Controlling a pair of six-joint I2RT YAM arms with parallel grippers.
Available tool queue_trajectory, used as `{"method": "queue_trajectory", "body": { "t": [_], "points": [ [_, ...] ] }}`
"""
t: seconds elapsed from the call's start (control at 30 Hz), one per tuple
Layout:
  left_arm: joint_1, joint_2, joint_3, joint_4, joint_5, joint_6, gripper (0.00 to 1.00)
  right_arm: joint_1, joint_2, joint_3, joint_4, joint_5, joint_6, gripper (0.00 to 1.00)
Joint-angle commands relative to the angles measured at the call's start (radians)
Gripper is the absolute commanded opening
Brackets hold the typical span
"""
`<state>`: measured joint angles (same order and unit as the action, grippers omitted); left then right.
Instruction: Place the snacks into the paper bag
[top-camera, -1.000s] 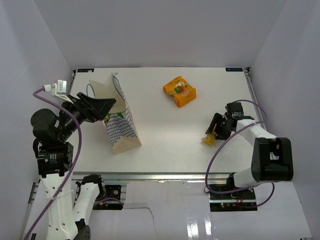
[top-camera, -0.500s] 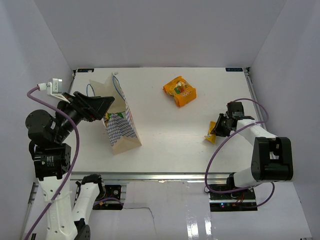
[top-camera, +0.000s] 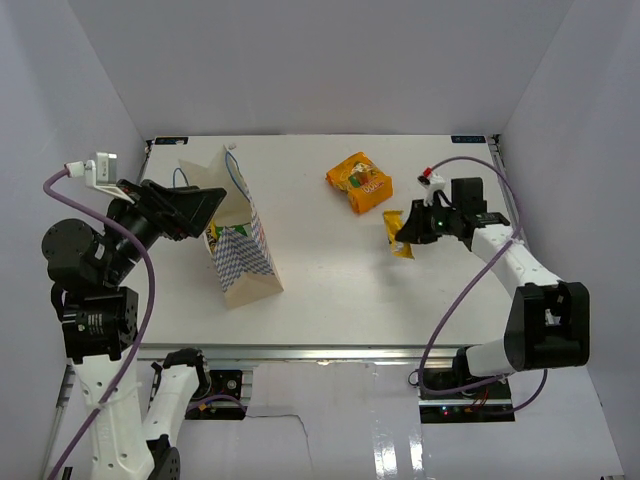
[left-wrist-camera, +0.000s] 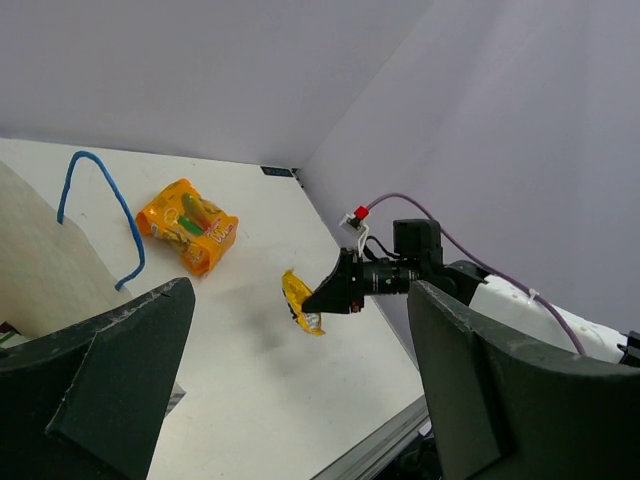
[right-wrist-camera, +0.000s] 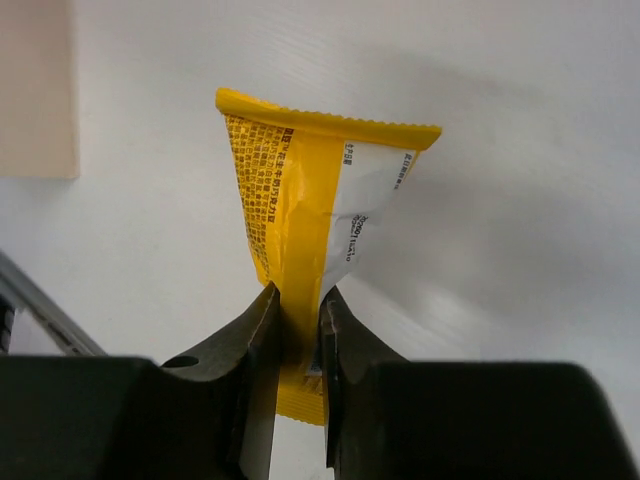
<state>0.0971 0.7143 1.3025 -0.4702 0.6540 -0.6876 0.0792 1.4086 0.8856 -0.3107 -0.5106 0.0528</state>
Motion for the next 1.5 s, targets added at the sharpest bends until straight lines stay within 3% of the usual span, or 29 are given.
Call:
{"method": "queue_trajectory", "body": {
  "t": [0.0,0.17,0.33,0.43,0.67,0.87,1.07,1.33,1.47],
  "points": [
    [0.004,0.007,0.047,0.016,-0.01,0.014,0.98,0.117,-0.054,0.156,0.03,-0.322,-0.255,0.08],
    [0.006,0.013,0.093,0.03,-0.022,0.01,0.98,0.419,-0.057,0.392,0.021,-0.344,-0.381,0.08],
    [0.006,0.004,0.141,0.067,-0.04,-0.027,0.98,0.647,0.062,0.742,0.065,-0.281,-0.346,0.08],
    [0.006,-0.004,0.184,0.076,-0.057,-0.03,0.98,0.746,0.17,0.954,0.084,-0.209,-0.286,0.08],
    [0.004,-0.03,0.227,0.074,-0.097,-0.02,0.98,0.898,0.412,1.213,0.203,0.064,-0.137,0.08],
    [0.004,-0.047,0.247,0.048,-0.116,-0.006,0.98,0.952,0.515,1.254,0.298,0.256,-0.142,0.08],
    [0.004,-0.056,0.23,0.038,-0.119,-0.004,0.98,0.964,0.529,1.193,0.344,0.385,-0.245,0.15],
    [0.004,-0.038,0.205,0.042,-0.094,-0.018,0.98,0.967,0.469,1.092,0.332,0.394,-0.268,0.45],
    [0.004,-0.016,0.178,0.047,-0.068,-0.039,0.98,0.967,0.435,1.081,0.312,0.371,-0.239,0.49]
  ]
}}
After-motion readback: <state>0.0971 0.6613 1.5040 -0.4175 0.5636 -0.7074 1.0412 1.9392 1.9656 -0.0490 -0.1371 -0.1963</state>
